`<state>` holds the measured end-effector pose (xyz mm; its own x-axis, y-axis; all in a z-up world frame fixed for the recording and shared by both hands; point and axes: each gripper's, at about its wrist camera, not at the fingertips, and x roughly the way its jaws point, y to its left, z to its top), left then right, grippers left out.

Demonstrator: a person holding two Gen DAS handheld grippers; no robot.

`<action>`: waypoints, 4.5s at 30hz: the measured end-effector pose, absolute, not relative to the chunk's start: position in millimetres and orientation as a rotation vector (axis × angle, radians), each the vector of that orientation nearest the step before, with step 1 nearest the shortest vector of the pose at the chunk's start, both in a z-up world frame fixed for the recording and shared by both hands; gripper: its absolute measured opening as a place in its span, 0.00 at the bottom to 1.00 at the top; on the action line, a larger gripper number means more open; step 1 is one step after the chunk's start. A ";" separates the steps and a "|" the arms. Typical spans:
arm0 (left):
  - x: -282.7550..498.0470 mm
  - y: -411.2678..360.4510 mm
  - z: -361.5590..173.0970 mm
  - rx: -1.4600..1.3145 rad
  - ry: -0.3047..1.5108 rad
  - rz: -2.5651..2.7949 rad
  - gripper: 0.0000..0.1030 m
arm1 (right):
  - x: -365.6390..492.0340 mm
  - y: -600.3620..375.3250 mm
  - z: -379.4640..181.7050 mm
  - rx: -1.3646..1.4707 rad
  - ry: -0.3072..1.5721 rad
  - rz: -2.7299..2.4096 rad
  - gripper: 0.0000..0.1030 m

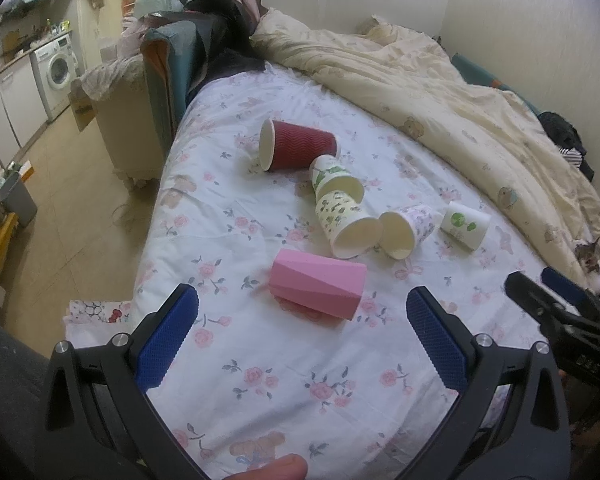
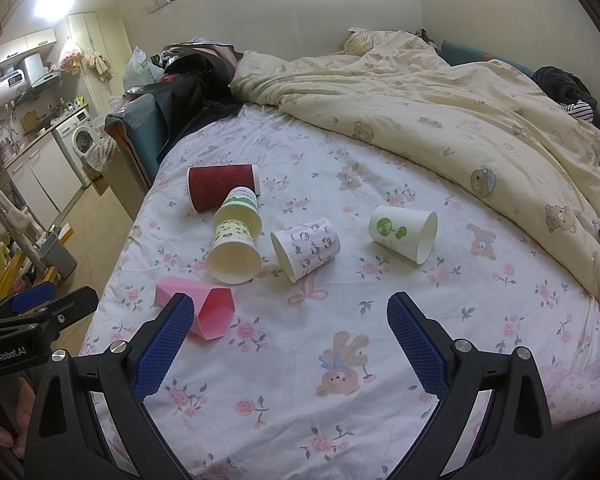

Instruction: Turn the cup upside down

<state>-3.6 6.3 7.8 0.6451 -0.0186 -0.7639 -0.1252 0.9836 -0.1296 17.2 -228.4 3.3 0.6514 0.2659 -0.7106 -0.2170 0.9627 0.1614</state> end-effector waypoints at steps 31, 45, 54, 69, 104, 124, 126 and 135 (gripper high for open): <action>167.3 83.8 35.0 -0.177 0.984 0.174 1.00 | 206.2 -151.7 20.6 -0.115 0.939 0.488 0.97; 211.9 111.7 0.1 -0.209 1.086 0.184 1.00 | 322.7 -62.1 -39.8 -0.306 1.200 0.762 0.97; 219.7 128.6 -22.3 -0.177 1.166 0.227 1.00 | 325.3 13.1 -71.7 -0.940 1.151 1.012 0.97; 220.6 130.5 -45.2 -0.177 1.256 0.236 1.00 | 332.7 52.0 -143.9 -1.190 1.137 1.050 0.94; 135.8 66.8 13.8 -0.130 1.063 0.127 1.00 | 222.4 -106.5 46.9 -0.384 1.031 0.676 0.77; 18.6 22.1 -16.5 -0.157 1.102 0.143 1.00 | 82.1 -182.0 10.7 0.043 1.209 0.600 0.77; 14.3 20.7 -20.9 -0.162 1.110 0.152 1.00 | 72.1 -185.0 2.6 0.073 1.229 0.603 0.77; 8.2 15.4 -22.7 -0.126 1.077 0.182 1.00 | 50.6 -192.5 -45.2 0.240 1.345 0.583 0.77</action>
